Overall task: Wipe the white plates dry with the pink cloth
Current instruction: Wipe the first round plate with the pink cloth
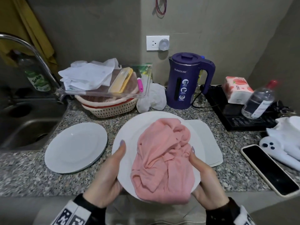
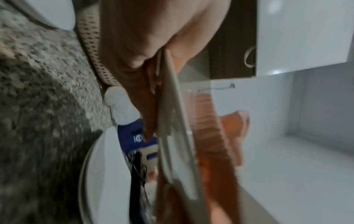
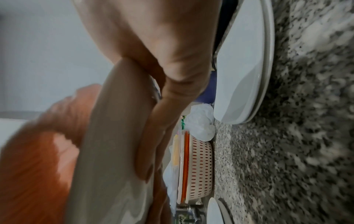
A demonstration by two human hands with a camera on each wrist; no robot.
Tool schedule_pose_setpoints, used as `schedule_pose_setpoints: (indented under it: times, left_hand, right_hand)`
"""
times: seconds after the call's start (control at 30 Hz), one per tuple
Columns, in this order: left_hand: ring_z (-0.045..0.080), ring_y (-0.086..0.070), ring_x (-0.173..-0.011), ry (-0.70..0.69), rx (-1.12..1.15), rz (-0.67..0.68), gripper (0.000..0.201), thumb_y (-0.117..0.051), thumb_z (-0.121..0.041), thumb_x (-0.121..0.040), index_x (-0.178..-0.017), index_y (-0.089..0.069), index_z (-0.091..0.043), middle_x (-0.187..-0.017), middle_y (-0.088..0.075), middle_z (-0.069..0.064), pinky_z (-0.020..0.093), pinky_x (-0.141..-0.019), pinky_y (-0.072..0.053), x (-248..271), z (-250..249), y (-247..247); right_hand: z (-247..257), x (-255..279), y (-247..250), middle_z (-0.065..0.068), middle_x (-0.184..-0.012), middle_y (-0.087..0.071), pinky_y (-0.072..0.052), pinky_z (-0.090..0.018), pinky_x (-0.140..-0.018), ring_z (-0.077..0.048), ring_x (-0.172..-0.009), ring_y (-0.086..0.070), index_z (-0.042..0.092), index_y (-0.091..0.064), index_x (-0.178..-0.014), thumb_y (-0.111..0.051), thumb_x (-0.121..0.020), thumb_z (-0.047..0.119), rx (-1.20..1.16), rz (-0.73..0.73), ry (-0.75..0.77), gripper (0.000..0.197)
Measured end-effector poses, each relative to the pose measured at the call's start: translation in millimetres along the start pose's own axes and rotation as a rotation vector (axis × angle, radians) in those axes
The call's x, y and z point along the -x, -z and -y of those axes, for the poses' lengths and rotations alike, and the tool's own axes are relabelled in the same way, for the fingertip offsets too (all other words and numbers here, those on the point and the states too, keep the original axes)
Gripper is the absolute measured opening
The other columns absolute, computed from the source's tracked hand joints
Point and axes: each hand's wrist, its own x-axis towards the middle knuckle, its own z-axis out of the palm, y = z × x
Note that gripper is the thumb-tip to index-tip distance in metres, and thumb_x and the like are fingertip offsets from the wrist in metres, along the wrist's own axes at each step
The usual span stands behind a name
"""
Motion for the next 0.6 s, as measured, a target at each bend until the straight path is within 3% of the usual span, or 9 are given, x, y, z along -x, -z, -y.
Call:
schedule_pose_setpoints:
  times: [0.07, 0.13, 0.2, 0.23, 0.3, 0.37, 0.4, 0.5, 0.6]
  left_hand:
    - [0.026, -0.071, -0.099, -0.115, -0.005, -0.077, 0.040, -0.042, -0.038, -0.100, -0.117, -0.065, -0.010, -0.110, -0.073, 0.010, 0.039, -0.079, -0.059, -5, 0, 2]
    - [0.023, -0.072, -0.098, -0.207, -0.006, -0.124, 0.035, -0.042, -0.034, -0.101, -0.118, -0.064, -0.012, -0.109, -0.074, 0.007, 0.039, -0.082, -0.058, -8, 1, 4]
    - [0.022, -0.071, -0.100, -0.261, 0.022, -0.150, 0.033, -0.042, -0.031, -0.101, -0.119, -0.064, -0.013, -0.113, -0.073, 0.006, 0.040, -0.086, -0.056, -9, 4, 6]
    - [0.023, -0.069, -0.104, -0.286, 0.045, -0.173, 0.033, -0.043, -0.029, -0.101, -0.122, -0.063, -0.013, -0.117, -0.071, 0.006, 0.042, -0.090, -0.053, -9, 4, 7]
    - [0.026, -0.066, -0.111, -0.349, 0.056, -0.225, 0.035, -0.046, -0.029, -0.100, -0.128, -0.060, -0.012, -0.124, -0.068, 0.008, 0.048, -0.099, -0.047, -10, 5, 7]
    - [0.027, -0.066, -0.112, -0.422, -0.011, -0.245, 0.037, -0.050, -0.031, -0.098, -0.127, -0.061, -0.010, -0.121, -0.069, 0.008, 0.049, -0.102, -0.045, -8, 6, 3]
    - [0.028, -0.067, -0.108, -0.456, -0.056, -0.249, 0.035, -0.052, -0.030, -0.098, -0.123, -0.064, -0.009, -0.116, -0.071, 0.008, 0.047, -0.099, -0.047, -5, 6, 1]
    - [0.028, -0.071, -0.098, -0.543, -0.122, -0.255, 0.025, -0.052, -0.021, -0.097, -0.110, -0.070, -0.008, -0.102, -0.076, 0.008, 0.043, -0.084, -0.055, 4, 2, -4]
    - [0.025, -0.070, -0.100, -0.625, -0.038, -0.267, 0.025, -0.054, -0.023, -0.095, -0.113, -0.068, -0.011, -0.107, -0.075, 0.004, 0.043, -0.084, -0.058, 10, -1, -4]
  right_hand:
    - [7, -4, -1, -0.014, -0.122, -0.066, -0.047, -0.046, -0.095, -0.027, -0.112, -0.063, 0.008, -0.058, -0.128, -0.042, -0.095, 0.037, 0.132, 0.025, -0.040, 0.048]
    - [21, -6, -3, -0.009, -0.126, -0.064, -0.044, -0.044, -0.103, -0.023, -0.118, -0.059, 0.017, -0.046, -0.140, -0.038, -0.090, 0.057, 0.401, 0.041, -0.012, 0.064]
    - [35, -4, -3, -0.003, -0.139, -0.050, -0.034, -0.034, -0.109, -0.012, -0.126, -0.046, 0.029, -0.016, -0.151, -0.034, -0.072, 0.083, 0.824, -0.059, 0.198, 0.097]
    - [40, -1, -8, 0.003, -0.152, -0.030, -0.026, -0.032, -0.111, -0.007, -0.135, -0.033, 0.038, -0.002, -0.151, -0.033, -0.065, 0.090, 1.032, -0.089, 0.367, 0.105]
    - [34, 8, -29, 0.017, -0.158, 0.009, -0.008, -0.036, -0.117, -0.004, -0.146, 0.002, 0.055, 0.014, -0.141, -0.042, -0.061, 0.092, 1.368, 0.100, 0.542, 0.105]
    - [10, 8, -48, 0.009, -0.158, 0.019, 0.004, -0.043, -0.118, -0.008, -0.142, 0.026, 0.058, 0.021, -0.137, -0.052, -0.060, 0.085, 1.652, 0.278, 0.522, 0.110]
    - [-1, 5, -58, 0.003, -0.158, 0.016, 0.004, -0.047, -0.118, -0.009, -0.140, 0.029, 0.057, 0.020, -0.137, -0.054, -0.062, 0.081, 1.773, 0.330, 0.546, 0.108]
    - [2, -8, -70, -0.003, -0.150, -0.012, -0.022, -0.053, -0.107, -0.018, -0.141, 0.000, 0.053, 0.000, -0.139, -0.046, -0.077, 0.065, 1.938, 0.344, 0.768, 0.078]
    - [39, -27, -63, 0.001, -0.141, -0.021, -0.035, -0.043, -0.094, -0.026, -0.127, -0.025, 0.043, -0.025, -0.136, -0.047, -0.070, 0.049, 1.845, 0.131, 0.865, 0.069]
